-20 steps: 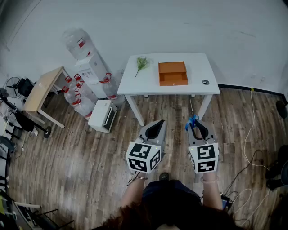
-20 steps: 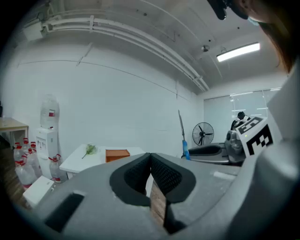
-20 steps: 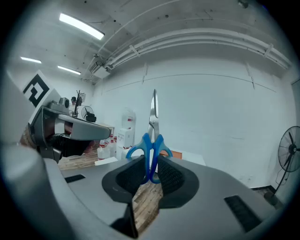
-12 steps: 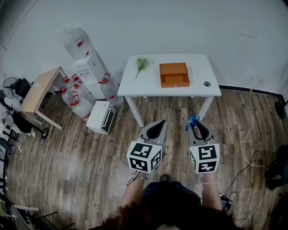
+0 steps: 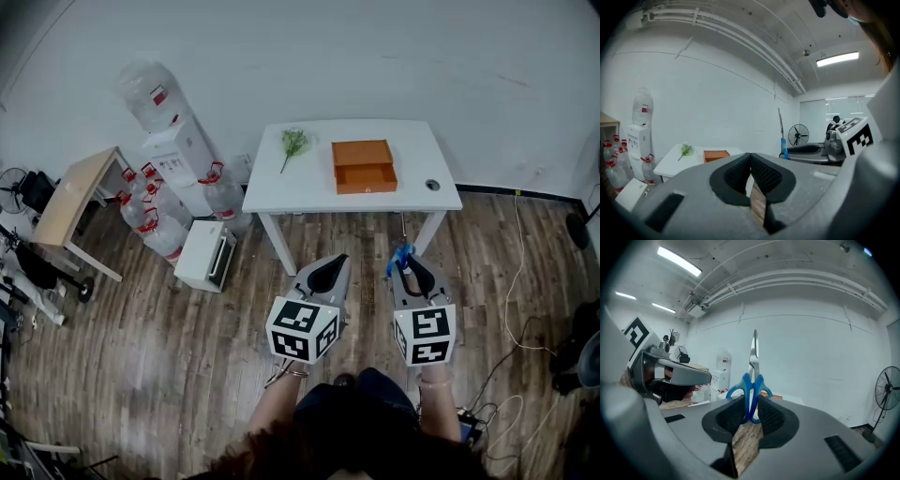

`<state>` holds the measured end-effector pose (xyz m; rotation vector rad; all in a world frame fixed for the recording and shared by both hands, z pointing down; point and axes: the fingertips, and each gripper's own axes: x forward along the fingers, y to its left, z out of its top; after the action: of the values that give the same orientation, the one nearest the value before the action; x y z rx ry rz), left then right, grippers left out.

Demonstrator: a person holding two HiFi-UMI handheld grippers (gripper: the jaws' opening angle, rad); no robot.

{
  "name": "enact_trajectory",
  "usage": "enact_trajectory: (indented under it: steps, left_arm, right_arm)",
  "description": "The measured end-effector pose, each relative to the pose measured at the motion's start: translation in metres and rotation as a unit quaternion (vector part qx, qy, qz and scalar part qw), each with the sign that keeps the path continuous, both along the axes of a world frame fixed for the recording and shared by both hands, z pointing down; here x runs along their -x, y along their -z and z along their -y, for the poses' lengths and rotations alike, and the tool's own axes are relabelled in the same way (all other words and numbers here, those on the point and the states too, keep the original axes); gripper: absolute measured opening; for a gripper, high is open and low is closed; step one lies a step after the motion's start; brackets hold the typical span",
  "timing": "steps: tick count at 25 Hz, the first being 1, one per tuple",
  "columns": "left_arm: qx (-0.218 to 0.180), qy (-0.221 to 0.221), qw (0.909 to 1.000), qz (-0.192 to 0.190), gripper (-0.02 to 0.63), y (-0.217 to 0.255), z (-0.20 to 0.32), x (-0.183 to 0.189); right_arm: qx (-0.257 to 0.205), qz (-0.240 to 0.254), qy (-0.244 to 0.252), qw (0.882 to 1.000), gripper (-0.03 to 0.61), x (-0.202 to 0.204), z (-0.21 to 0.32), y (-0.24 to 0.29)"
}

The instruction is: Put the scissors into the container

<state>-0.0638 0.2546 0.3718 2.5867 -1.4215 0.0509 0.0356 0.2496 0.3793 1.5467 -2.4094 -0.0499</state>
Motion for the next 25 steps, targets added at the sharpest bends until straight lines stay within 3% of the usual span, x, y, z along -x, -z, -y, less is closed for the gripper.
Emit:
enact_trajectory:
  steps: [11, 25]
  left_arm:
    - [0.007, -0.018, 0.9998, -0.005, 0.015, -0.007, 0.047, -0.011]
    - [0.012, -0.017, 0.9998, 0.008, 0.015, -0.008, 0.158, -0.041]
  right_arm:
    - [0.004, 0.001, -0.008, 1.000, 0.075, -0.003, 0.044, -0.006]
    - [0.021, -0.003, 0.010, 1.000, 0.077, -0.024, 0.152, -0.014]
